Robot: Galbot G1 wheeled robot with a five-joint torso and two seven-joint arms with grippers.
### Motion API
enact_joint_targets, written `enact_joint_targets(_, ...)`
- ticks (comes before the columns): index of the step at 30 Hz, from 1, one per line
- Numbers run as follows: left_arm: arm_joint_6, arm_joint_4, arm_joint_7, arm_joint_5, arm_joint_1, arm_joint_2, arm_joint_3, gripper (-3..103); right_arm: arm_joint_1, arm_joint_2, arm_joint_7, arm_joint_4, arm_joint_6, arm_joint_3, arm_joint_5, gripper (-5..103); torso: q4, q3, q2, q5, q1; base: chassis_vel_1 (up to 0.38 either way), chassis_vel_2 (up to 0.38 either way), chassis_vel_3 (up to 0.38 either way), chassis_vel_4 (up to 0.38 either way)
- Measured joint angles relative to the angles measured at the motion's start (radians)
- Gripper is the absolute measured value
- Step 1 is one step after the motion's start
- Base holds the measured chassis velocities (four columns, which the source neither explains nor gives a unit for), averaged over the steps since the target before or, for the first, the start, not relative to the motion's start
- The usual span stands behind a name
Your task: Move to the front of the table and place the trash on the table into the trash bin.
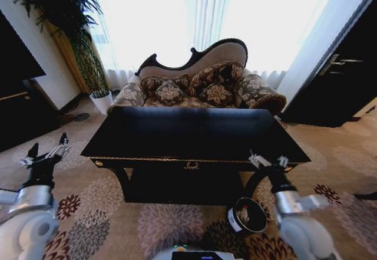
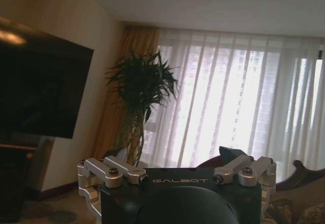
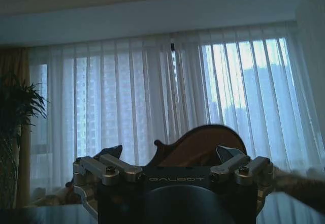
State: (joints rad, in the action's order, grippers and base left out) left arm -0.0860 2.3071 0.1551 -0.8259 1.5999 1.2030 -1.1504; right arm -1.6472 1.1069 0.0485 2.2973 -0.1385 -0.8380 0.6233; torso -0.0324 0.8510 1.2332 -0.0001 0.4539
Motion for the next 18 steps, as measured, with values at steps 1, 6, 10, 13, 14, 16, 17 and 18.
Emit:
enact_joint_targets(1,-0.002,0.010,-0.002,-0.003,0.004,-0.007,-0.005,100,0.011,-0.015,-0.002,0.000,-0.004,-0.015,-0.004,100,0.0000,0.000,0.000,0.0000,0.000,0.000,0.000,0.000,0.000)
enact_joint_targets(6,-0.005,0.032,-0.004,-0.002,0.012,-0.007,-0.007,100,0.036,-0.050,-0.014,-0.014,-0.013,-0.048,-0.045,100,-0.0001,0.000,0.000,0.0001,0.000,0.000,0.000,0.000,0.000)
enact_joint_targets(10,-0.006,0.046,-0.004,0.003,0.016,0.006,0.000,100,0.049,-0.077,-0.048,-0.037,-0.030,-0.077,-0.083,100,0.0000,0.000,0.000,-0.0001,0.000,0.000,0.000,0.000,0.000)
enact_joint_targets(13,-0.006,0.049,-0.004,0.004,0.017,0.009,0.000,100,0.049,-0.082,-0.057,-0.040,-0.034,-0.082,-0.087,100,0.0000,0.000,0.000,-0.0001,0.000,0.000,0.000,0.000,0.000)
enact_joint_targets(14,-0.006,0.053,-0.004,0.004,0.020,0.012,0.000,100,0.048,-0.089,-0.067,-0.041,-0.038,-0.088,-0.086,100,0.0000,0.000,0.000,0.0000,0.000,0.000,0.000,0.000,0.000)
enact_joint_targets(16,-0.006,0.054,-0.004,0.004,0.021,0.012,-0.004,100,0.045,-0.094,-0.080,-0.039,-0.039,-0.094,-0.081,100,-0.0001,0.000,0.000,0.0000,0.000,0.000,0.000,0.000,0.000)
enact_joint_targets(17,-0.008,0.054,-0.005,0.004,0.021,0.008,-0.007,100,0.047,-0.096,-0.094,-0.040,-0.042,-0.100,-0.089,100,0.0000,0.000,0.000,-0.0002,0.000,0.000,0.000,0.000,0.000)
enact_joint_targets(18,-0.009,0.053,-0.005,0.004,0.021,0.003,-0.009,100,0.048,-0.096,-0.104,-0.042,-0.044,-0.103,-0.100,100,0.0000,0.000,0.000,-0.0003,0.000,0.000,0.000,0.000,0.000)
